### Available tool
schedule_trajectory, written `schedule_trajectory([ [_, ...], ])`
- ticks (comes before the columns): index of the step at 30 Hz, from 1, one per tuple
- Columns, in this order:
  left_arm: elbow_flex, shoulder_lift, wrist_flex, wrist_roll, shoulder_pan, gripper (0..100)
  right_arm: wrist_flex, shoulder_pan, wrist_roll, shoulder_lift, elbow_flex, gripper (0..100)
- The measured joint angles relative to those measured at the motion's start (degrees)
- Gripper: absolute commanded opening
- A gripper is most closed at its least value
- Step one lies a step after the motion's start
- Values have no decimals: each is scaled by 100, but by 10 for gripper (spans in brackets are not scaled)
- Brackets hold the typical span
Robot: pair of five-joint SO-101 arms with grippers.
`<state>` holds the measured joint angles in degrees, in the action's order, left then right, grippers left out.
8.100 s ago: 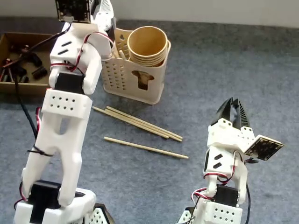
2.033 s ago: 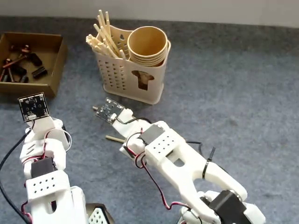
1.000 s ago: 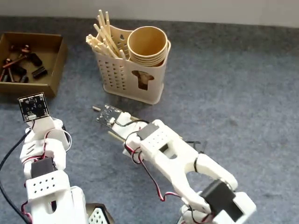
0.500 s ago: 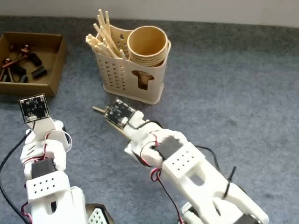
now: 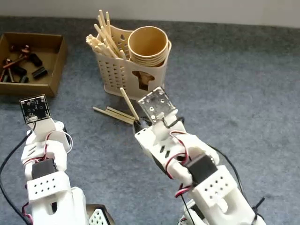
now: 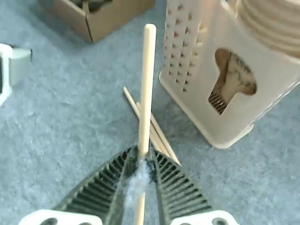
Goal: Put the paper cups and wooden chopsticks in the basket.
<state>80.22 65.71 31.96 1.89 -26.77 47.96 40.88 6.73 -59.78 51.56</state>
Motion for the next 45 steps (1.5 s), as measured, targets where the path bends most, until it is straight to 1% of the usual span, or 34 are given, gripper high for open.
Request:
schedule_trajectory([
  [3,0,0,0,0,0,11,-62,0,0,-290,0,6],
  [5,0,0,0,0,0,11,-360,0,0,-396,0,6],
  [10,0,0,0,0,0,11,-1530,0,0,-457,0,6],
  [18,167,0,-352,0,0,11,-3490,0,0,-457,0,6],
  [23,167,0,-378,0,0,11,-4457,-9,0,-457,0,6],
  [26,167,0,-378,0,0,11,-4826,-26,0,-404,0,6],
  [31,167,0,-378,0,0,11,-5116,-88,0,149,-167,6],
  [40,167,0,-378,0,0,11,-5855,-105,0,1820,-1371,6],
  [45,167,0,-378,0,0,11,-6224,-325,0,2716,-2013,6],
])
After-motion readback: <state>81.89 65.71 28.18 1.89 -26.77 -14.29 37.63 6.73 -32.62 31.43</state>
